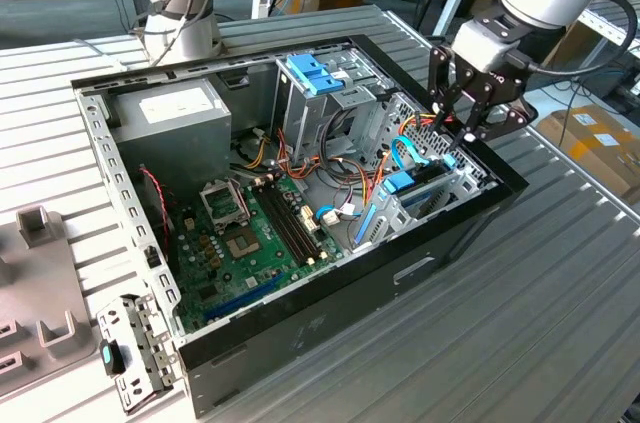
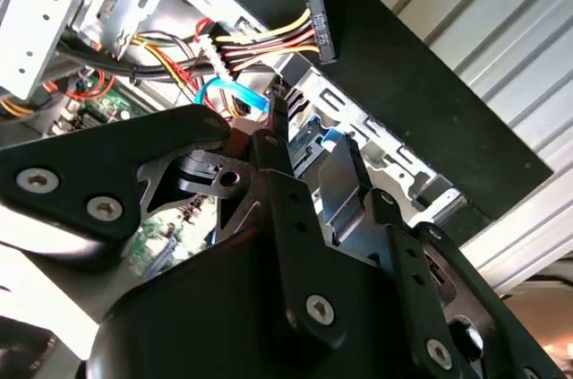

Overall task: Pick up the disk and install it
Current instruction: 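Insert the second disk wire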

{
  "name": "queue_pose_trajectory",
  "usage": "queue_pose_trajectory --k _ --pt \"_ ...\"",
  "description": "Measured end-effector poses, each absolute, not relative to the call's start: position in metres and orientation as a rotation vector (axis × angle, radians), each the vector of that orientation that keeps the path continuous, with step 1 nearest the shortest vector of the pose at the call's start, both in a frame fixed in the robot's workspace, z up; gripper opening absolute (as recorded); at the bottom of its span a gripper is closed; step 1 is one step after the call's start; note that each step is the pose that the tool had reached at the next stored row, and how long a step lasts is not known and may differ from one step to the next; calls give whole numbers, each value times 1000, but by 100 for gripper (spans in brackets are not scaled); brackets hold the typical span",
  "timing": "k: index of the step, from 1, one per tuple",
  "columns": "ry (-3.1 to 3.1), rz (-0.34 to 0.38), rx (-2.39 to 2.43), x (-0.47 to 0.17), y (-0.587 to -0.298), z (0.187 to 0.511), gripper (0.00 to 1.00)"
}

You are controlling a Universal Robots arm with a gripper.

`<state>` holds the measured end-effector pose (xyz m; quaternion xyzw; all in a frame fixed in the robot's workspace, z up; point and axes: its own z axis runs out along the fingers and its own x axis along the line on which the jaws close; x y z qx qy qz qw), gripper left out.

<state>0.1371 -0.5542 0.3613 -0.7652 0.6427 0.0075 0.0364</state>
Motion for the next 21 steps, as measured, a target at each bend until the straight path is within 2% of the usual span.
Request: queue_pose_trajectory --k 13,21 --pt "1641 33 -2593 137 -554 361 42" --pt "1423 9 -2707 137 -554 360 42"
